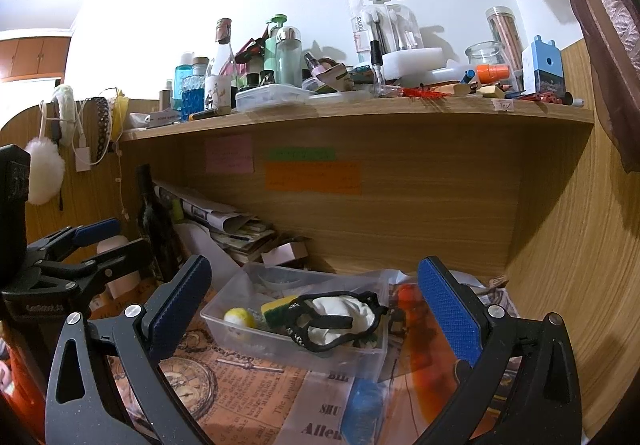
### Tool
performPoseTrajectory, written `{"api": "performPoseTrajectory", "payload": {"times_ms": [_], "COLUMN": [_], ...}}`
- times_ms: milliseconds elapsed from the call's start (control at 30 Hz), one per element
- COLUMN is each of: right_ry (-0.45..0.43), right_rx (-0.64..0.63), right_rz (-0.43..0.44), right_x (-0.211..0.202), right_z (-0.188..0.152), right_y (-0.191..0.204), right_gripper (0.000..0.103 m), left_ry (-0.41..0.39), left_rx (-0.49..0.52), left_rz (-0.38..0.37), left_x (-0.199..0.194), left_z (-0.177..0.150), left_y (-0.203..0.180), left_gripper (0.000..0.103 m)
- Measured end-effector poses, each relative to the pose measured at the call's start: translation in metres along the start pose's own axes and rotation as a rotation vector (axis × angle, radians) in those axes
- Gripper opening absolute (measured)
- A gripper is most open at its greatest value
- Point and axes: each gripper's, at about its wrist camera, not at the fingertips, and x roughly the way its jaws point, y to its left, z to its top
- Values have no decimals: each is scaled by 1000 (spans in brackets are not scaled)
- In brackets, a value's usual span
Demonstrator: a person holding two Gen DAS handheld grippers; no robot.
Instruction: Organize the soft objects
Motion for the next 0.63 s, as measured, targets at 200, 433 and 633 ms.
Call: {"api": "performPoseTrajectory", "payload": {"times_ms": [200,433,633], "right_ry": [4,13,26], "right_rx": [0,6,10], "right_rz": [0,-1,3], "right_x": [1,4,7], "right_z": [-1,-2,-4], "right_y": [0,-1,-2], "right_gripper": [103,103,103], "left_ry": [16,19,33], "left_rx": [2,-1,-2], "left_rz": [-17,-15,-18], "left_x": [4,5,9], "left_z": [-2,-3,-5], "left_y": [1,1,1], "left_gripper": [103,103,103]}}
